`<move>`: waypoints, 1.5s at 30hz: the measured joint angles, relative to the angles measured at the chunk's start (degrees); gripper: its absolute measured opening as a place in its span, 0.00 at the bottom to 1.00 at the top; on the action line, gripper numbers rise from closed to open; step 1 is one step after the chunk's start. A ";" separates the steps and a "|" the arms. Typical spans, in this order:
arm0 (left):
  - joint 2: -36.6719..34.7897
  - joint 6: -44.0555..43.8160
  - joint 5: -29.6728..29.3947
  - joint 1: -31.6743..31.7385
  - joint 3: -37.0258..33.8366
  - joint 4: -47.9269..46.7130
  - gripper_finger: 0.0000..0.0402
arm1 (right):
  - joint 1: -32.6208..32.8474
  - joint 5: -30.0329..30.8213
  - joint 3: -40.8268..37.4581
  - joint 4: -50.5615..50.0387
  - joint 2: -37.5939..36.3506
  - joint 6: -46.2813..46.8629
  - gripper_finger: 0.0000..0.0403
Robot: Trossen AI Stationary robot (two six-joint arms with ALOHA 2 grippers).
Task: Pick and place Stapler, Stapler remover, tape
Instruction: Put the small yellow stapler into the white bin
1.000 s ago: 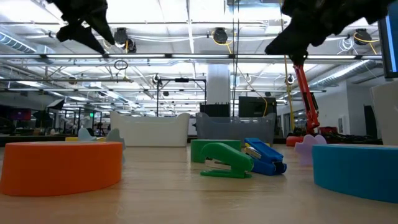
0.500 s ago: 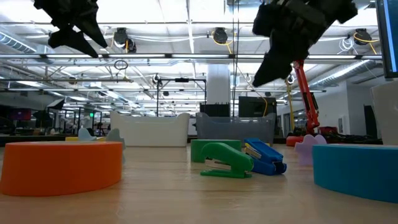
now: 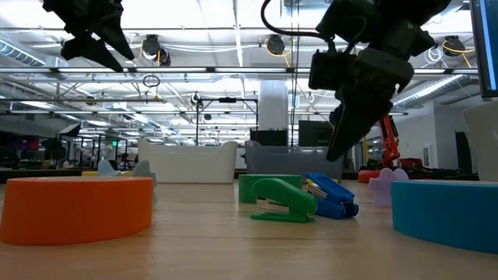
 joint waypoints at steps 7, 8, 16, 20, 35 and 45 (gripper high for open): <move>0.00 0.04 0.07 0.00 0.00 0.00 0.56 | -0.65 2.11 0.00 0.30 0.01 0.07 0.55; 0.00 0.04 0.07 0.00 0.00 0.00 0.56 | -0.81 2.01 0.00 0.45 0.01 0.09 0.56; 0.00 0.05 0.17 0.00 0.00 0.00 0.56 | -1.20 1.83 0.00 0.45 0.01 1.11 0.62; 0.00 0.04 0.17 0.00 0.00 0.00 0.56 | -1.20 1.79 0.00 0.43 0.56 0.86 0.63; 0.00 0.27 0.24 0.00 0.00 -0.02 0.56 | -1.20 0.03 -0.07 1.48 5.09 1.11 0.63; 0.00 0.39 0.24 0.00 0.00 -0.04 0.56 | -1.11 -0.02 0.00 4.03 7.63 1.57 0.62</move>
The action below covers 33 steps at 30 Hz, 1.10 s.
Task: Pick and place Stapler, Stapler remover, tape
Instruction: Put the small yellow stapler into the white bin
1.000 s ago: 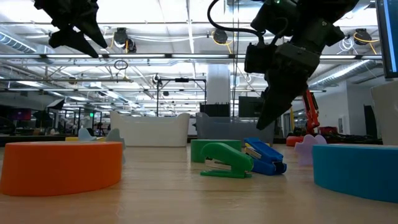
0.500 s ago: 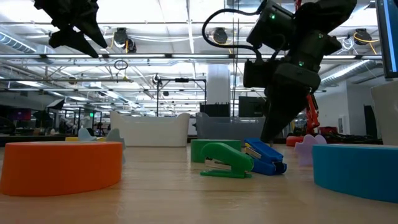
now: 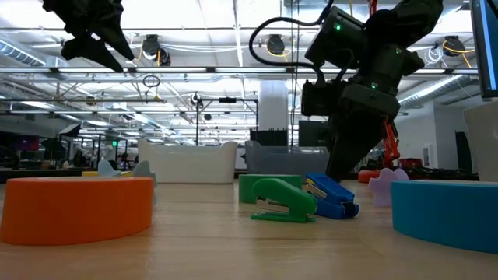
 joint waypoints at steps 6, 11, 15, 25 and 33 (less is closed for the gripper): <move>0.02 -0.04 -0.02 0.00 0.02 0.00 0.56 | 0.00 0.11 -0.02 -0.45 0.07 -0.21 0.61; 0.00 -0.11 -0.04 0.00 0.02 0.00 0.56 | 0.00 0.28 -0.02 -1.21 0.07 -0.24 0.55; 0.00 -0.15 -0.04 0.00 0.02 0.00 0.56 | -0.02 0.44 -0.02 -1.39 0.07 -0.24 0.49; 0.00 -0.13 -0.04 0.00 0.02 0.00 0.56 | -0.02 0.38 -0.02 -1.79 0.07 -0.22 0.32; 0.00 -0.13 -0.06 0.00 0.02 -0.03 0.56 | 0.02 0.09 -0.04 -1.77 0.07 -0.02 0.18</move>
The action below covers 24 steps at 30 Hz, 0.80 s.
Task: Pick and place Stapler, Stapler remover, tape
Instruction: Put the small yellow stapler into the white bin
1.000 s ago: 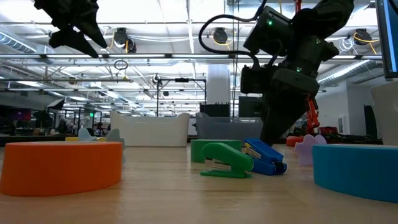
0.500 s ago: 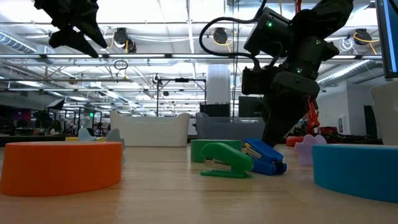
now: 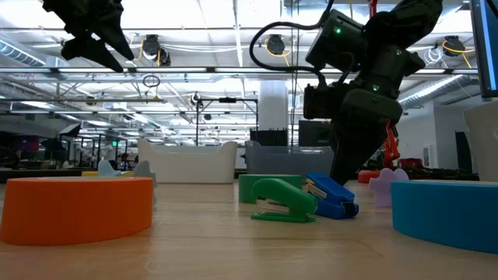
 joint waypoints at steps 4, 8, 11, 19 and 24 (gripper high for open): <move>0.01 0.00 0.00 0.00 0.00 0.02 0.56 | 0.00 0.00 0.00 0.13 -0.07 0.20 0.14; 0.00 1.73 0.00 0.00 0.00 0.02 0.56 | 0.00 0.00 0.00 0.17 -0.08 1.44 0.12; 0.00 4.05 -0.01 0.00 0.00 0.27 0.56 | 0.00 -0.03 -0.11 -0.31 -1.02 1.51 0.11; 0.02 12.10 5.04 0.00 0.02 9.12 0.56 | -0.30 -1.49 -0.02 2.05 -7.64 1.74 0.00; 0.68 13.66 7.17 0.00 0.09 10.77 0.56 | -1.00 0.02 0.07 2.51 -10.69 2.67 0.00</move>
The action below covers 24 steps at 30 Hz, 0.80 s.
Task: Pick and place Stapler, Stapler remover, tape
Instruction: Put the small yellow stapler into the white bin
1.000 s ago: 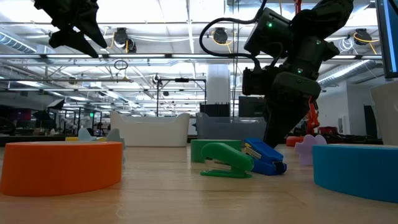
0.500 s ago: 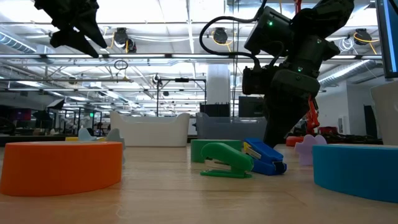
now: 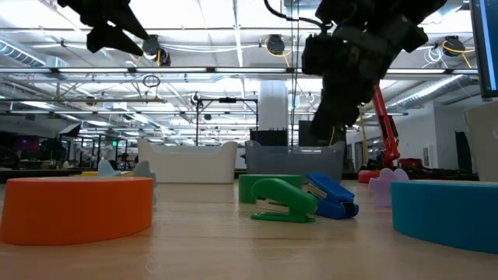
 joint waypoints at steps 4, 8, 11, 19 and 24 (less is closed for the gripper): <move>0.76 -0.04 0.48 0.00 0.00 -0.61 0.56 | -0.25 1.55 -0.11 0.25 -0.36 0.31 0.00; 0.98 -0.15 0.57 -0.04 0.00 -1.94 0.56 | -0.25 1.62 -0.09 0.15 -0.35 0.33 0.00; 0.97 -0.47 0.63 -0.04 0.00 -3.33 0.56 | -0.23 1.62 -0.09 0.20 -0.39 0.32 0.00; 0.96 0.03 3.50 0.00 0.00 -6.40 0.56 | -0.30 1.64 -0.09 0.20 -0.39 -1.24 0.00; 2.24 -2.00 1.99 0.00 0.00 -16.12 0.56 | -0.71 1.73 -0.09 0.22 -0.39 -1.31 0.01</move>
